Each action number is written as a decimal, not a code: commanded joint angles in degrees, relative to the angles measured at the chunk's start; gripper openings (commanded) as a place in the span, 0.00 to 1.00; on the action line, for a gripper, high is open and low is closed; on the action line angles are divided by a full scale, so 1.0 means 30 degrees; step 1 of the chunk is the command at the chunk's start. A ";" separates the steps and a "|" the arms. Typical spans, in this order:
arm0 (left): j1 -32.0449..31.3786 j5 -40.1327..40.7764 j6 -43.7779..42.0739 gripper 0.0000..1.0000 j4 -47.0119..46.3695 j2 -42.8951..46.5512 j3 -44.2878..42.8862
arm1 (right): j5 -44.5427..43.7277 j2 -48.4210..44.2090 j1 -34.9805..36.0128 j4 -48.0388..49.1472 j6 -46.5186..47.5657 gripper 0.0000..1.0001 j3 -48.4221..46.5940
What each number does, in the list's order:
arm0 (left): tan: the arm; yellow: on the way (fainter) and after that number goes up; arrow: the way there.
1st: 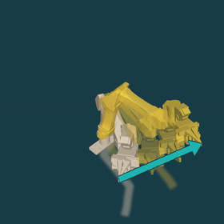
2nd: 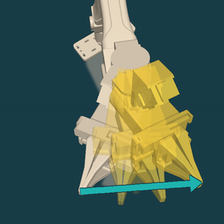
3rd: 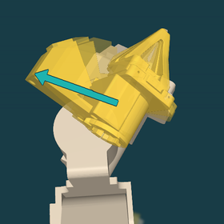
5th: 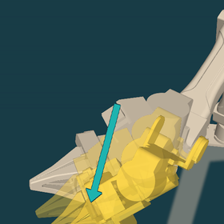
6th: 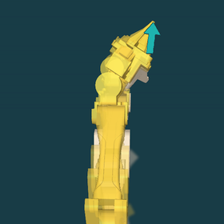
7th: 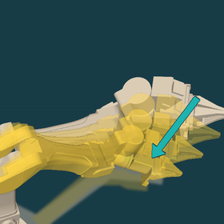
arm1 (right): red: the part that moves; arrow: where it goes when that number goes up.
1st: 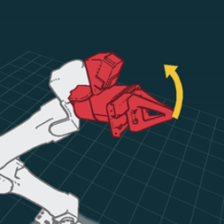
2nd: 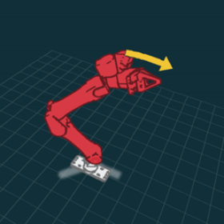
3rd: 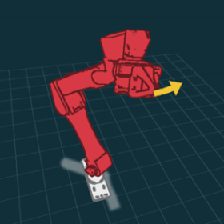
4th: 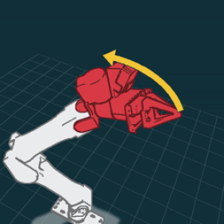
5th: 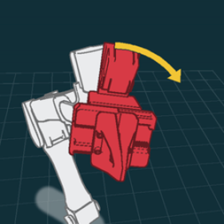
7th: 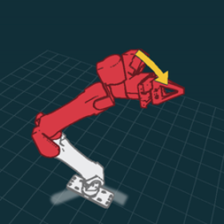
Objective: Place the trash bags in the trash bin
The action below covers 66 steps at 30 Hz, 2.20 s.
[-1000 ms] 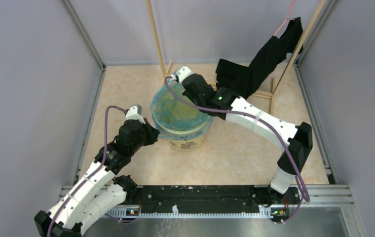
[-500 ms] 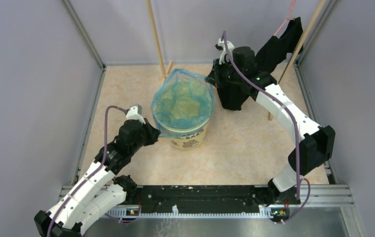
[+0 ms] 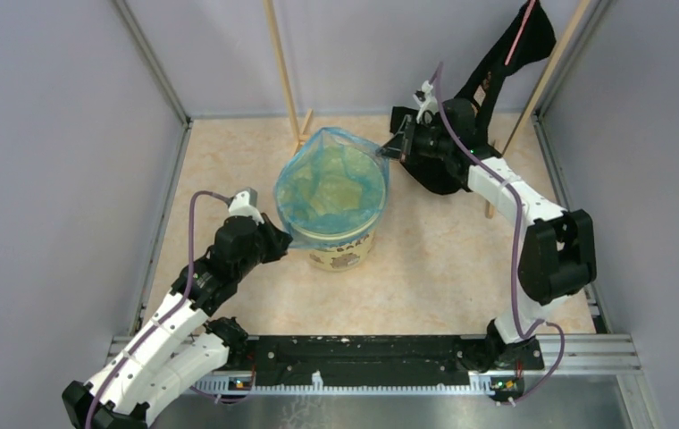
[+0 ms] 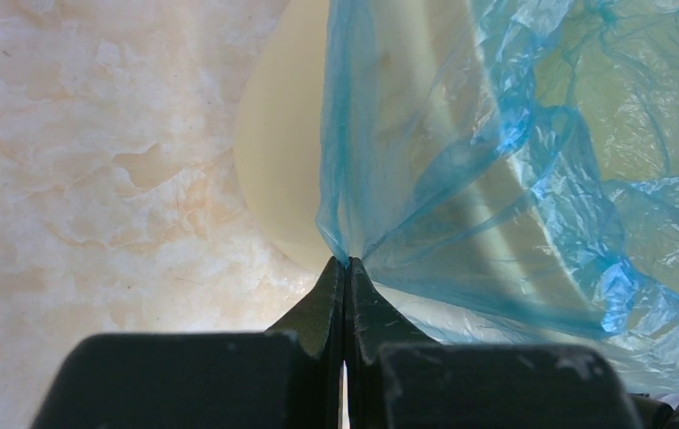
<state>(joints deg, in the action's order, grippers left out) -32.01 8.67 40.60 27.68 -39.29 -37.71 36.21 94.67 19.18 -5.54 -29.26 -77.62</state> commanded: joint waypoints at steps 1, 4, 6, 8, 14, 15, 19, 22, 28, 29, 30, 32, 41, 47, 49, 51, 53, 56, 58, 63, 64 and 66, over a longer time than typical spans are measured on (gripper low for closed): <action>0.0023 -0.0372 0.0172 0.00 -0.1179 -0.0306 0.0048 | 0.0651 0.0798 0.0179 0.2419 -0.1132 0.00 0.0202; 0.0013 -0.0562 0.0199 0.00 -0.1424 -0.0600 0.0065 | -0.0897 0.0986 0.1192 0.1112 0.0230 0.00 0.0115; 0.0014 -0.0652 0.0233 0.00 -0.1454 -0.0776 0.0099 | -0.2753 0.1210 0.2114 -0.0707 0.1765 0.00 -0.0631; 0.0008 -0.0640 0.0255 0.00 -0.1317 -0.0817 0.0135 | -0.5026 0.1072 0.2768 -0.2089 0.2962 0.00 -0.0979; 0.0016 0.0303 -0.0044 0.01 -0.0464 -0.0395 0.0243 | -0.9171 -0.0474 0.3342 -0.4792 0.4539 0.21 -0.2457; 0.0022 0.0392 -0.0194 0.09 -0.0383 -0.0357 0.0209 | -0.9487 -0.0510 0.3382 -0.5527 0.4914 0.25 -0.3052; 0.0017 0.0396 -0.0472 0.36 0.0908 -0.0490 -0.0803 | -1.1261 -0.1247 0.3715 -0.7926 0.6284 0.42 -0.4377; 0.0018 0.0455 -0.0787 0.46 0.2604 -0.0465 -0.1934 | -1.1992 -0.2679 0.4015 -0.8348 0.6812 0.51 -0.3970; 0.0014 0.1075 -0.1059 0.51 0.4754 0.0202 -0.2820 | -1.1004 -0.5838 0.4465 -0.7711 0.8499 0.62 -0.1270; 0.0014 0.1126 -0.0918 0.51 0.4693 0.0154 -0.2924 | -1.1002 -0.6136 0.4504 -0.7804 0.8592 0.63 -0.1022; 0.0021 0.1283 -0.0706 0.51 0.4627 0.0008 -0.3025 | -1.0881 -0.6418 0.4531 -0.8035 0.8567 0.63 -0.0844; 0.0027 0.1290 -0.0500 0.53 0.4117 -0.0444 -0.3091 | -1.0124 -0.6837 0.4584 -0.8412 0.8181 0.63 -0.0526; 0.0013 -0.2989 -0.0220 0.57 -0.1304 -0.2625 -0.1618 | -0.6833 -0.9048 0.5036 -0.3884 0.1479 0.64 0.3738; 0.0014 -0.7563 0.0276 0.59 -0.3546 -0.4131 -0.1085 | -0.9184 -0.8489 0.5031 -0.3644 0.0715 0.60 0.4296; 0.0020 -0.7763 0.0219 0.65 -0.3449 -0.3921 -0.0800 | -1.0119 -0.8040 0.5023 -0.3765 0.1179 0.54 0.3686; 0.0018 -0.7348 -0.0184 0.75 -0.2758 -0.3318 -0.0741 | -1.1283 -0.7548 0.5033 -0.4230 0.2033 0.48 0.2962; 0.0017 -0.6597 -0.0886 0.87 -0.1604 -0.2375 -0.0931 | -1.1954 -0.6724 0.4934 -0.4930 0.2913 0.40 0.2081; 0.0014 -0.5051 -0.2036 0.98 0.0896 -0.0327 -0.1726 | -1.1847 -0.5693 0.4854 -0.5791 0.4268 0.37 0.0941; 0.0023 -0.4465 -0.2610 0.98 0.2498 0.1019 -0.2696 | -1.1575 -0.5440 0.4857 -0.5921 0.5058 0.36 0.0750; 0.0020 -0.2177 -0.3711 0.98 0.4959 0.1921 -0.6283 | -1.0294 -0.4850 0.4875 -0.5999 0.7992 0.34 0.0476; 0.0033 -0.1361 -0.3868 0.98 0.5250 0.1570 -0.7136 | -0.9514 -0.4705 0.4858 -0.5901 0.8737 0.34 0.0431; 0.0032 0.0531 -0.4180 0.98 0.5637 0.0373 -0.8843 | -0.8052 -0.4438 0.4866 -0.5654 0.9933 0.33 0.0373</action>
<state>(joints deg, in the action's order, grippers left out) -31.97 -0.84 31.99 40.16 -33.63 -55.18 4.40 79.70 33.78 -22.92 -9.52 -73.97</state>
